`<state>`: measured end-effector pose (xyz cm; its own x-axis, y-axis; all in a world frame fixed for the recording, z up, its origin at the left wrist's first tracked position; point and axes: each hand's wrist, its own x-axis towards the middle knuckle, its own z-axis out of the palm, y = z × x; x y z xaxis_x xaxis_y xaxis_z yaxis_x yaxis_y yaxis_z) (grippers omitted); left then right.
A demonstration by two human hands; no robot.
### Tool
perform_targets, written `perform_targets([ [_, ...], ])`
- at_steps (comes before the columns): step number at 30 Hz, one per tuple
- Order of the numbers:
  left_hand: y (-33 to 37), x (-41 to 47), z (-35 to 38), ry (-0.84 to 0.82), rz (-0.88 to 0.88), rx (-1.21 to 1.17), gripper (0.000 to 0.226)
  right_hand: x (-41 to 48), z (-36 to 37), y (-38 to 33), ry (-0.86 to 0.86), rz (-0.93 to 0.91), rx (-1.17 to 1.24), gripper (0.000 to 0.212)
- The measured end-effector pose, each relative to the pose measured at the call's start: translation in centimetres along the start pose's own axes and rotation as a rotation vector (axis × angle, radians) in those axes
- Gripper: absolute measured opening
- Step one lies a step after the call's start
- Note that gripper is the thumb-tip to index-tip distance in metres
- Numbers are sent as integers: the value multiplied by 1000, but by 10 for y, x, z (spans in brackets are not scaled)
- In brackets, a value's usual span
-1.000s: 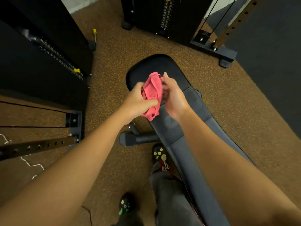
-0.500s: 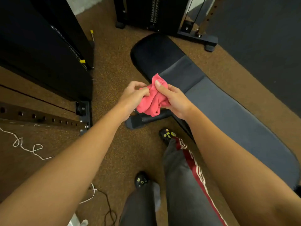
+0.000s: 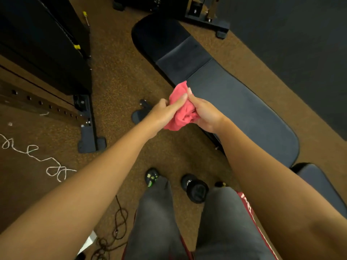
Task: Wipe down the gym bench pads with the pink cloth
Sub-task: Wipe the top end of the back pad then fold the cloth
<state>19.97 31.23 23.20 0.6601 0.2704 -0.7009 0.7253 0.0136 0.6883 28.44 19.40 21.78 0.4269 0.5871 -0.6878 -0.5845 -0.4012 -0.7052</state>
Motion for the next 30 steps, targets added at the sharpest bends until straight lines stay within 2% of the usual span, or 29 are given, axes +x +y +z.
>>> perform_targets([
  [2,-15,-14,11,-69,-14,-78,70,-16,-5,15,-38,45,3,57],
  [8,-68,-48,65,-49,-44,-283,20,-68,-41,74,-254,134,99,46],
  [10,-82,-62,93,-22,-55,-322,16,-83,-61,97,-363,142,107,52],
  [12,-100,-73,125,31,-63,-358,21,-93,-81,121,-420,157,100,57],
  [16,-136,-92,185,196,-158,-426,46,-110,-114,171,-359,172,74,58],
  [19,-166,-108,226,324,-241,-478,34,-127,-136,216,-329,232,34,37],
  [21,-183,-116,243,430,-274,-515,27,-132,-146,244,-308,271,34,31],
  [23,-199,-122,256,508,-292,-501,29,-134,-152,270,-287,308,46,28],
  [27,-231,-119,275,570,-325,-438,30,-120,-152,325,-175,383,6,37],
  [30,-256,-102,287,552,-329,-435,29,-101,-153,364,-89,415,-4,44],
])
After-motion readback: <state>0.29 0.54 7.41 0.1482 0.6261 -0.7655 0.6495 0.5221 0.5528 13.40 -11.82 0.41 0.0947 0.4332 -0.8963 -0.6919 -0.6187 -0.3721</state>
